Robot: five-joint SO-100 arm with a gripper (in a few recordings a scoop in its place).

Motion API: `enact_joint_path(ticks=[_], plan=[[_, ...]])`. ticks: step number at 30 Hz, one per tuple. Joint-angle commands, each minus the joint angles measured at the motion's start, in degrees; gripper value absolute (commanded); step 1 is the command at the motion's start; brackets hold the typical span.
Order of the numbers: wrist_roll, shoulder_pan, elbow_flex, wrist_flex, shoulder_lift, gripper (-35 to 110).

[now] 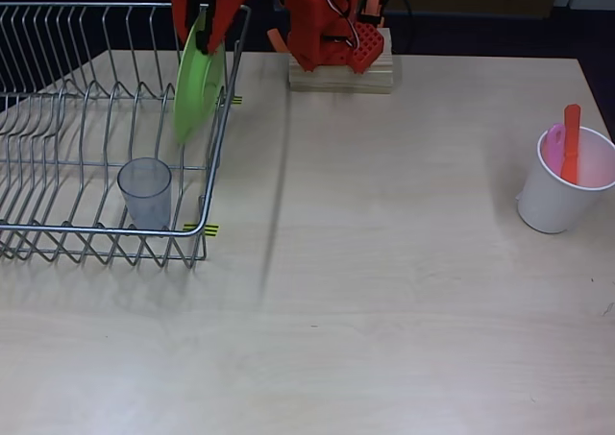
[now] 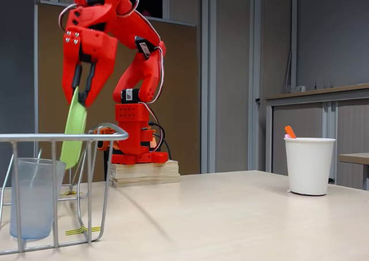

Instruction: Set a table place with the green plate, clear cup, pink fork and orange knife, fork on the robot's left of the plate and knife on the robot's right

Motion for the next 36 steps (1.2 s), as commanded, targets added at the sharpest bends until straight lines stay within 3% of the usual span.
enact_joint_path(ticks=[1,9,16,24,36], plan=[[-2.02,-1.58,-6.42,1.67,3.52,0],[-5.45,-14.94,-21.36,4.83,3.52,0],[1.67,-30.32,-24.70,8.35,1.85,0],[18.28,-45.62,-9.40,3.16,1.49,0],[34.28,-50.36,16.52,-16.70,-3.43,0]])
